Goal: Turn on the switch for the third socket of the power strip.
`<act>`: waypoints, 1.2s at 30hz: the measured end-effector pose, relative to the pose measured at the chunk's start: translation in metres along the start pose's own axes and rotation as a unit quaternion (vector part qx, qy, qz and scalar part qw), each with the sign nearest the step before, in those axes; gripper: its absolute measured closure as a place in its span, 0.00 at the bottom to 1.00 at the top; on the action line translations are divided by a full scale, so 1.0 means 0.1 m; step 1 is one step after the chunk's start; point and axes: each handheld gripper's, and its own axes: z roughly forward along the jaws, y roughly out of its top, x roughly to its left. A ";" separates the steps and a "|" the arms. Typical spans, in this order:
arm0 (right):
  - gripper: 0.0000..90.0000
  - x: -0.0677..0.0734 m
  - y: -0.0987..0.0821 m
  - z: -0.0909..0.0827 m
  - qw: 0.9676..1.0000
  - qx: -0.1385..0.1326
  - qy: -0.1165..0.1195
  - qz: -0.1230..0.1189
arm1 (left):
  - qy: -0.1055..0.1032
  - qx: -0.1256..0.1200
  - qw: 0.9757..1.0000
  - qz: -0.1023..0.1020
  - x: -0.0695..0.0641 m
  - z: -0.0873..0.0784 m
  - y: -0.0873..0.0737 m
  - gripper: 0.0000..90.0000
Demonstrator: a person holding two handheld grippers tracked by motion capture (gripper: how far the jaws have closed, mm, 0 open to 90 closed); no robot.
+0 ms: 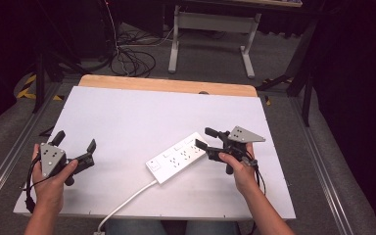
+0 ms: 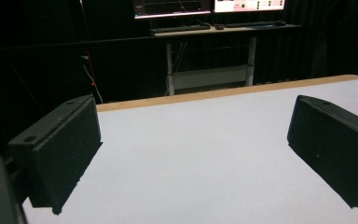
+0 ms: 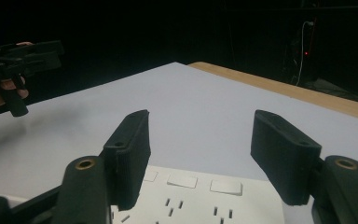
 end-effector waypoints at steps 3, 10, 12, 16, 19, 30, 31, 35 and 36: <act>0.43 0.00 0.00 0.00 1.000 -0.008 -0.004 0.004 | 0.001 -0.001 1.000 -0.001 0.00 0.00 0.00 0.04; 0.43 0.02 -0.01 -0.06 1.000 -0.016 -0.001 0.000 | 0.001 -0.001 1.000 -0.002 0.01 0.00 0.00 0.04; 0.43 0.02 -0.01 -0.08 1.000 -0.020 -0.003 -0.001 | 0.000 -0.002 1.000 -0.002 0.00 0.00 0.00 0.04; 0.43 0.02 -0.01 -0.09 1.000 -0.025 0.001 0.000 | 0.001 -0.001 1.000 -0.001 0.00 0.00 0.00 0.04; 0.41 0.02 -0.01 -0.09 1.000 -0.029 0.001 0.003 | 0.001 -0.001 1.000 -0.001 0.01 0.00 0.00 0.04; 0.12 0.04 -0.02 -0.09 0.999 -0.027 0.023 -0.009 | 0.000 -0.001 1.000 -0.002 0.01 0.00 0.00 0.04; 0.10 0.04 -0.02 -0.09 0.999 -0.026 0.021 -0.009 | 0.001 -0.001 1.000 -0.003 0.01 0.00 0.00 0.04; 0.08 0.03 -0.02 -0.09 0.999 -0.026 0.018 -0.010 | 0.001 -0.001 1.000 -0.003 0.01 0.00 0.00 0.04; 0.08 0.03 -0.02 -0.09 0.999 -0.025 0.018 -0.009 | 0.001 -0.001 1.000 -0.003 0.01 0.00 0.00 0.04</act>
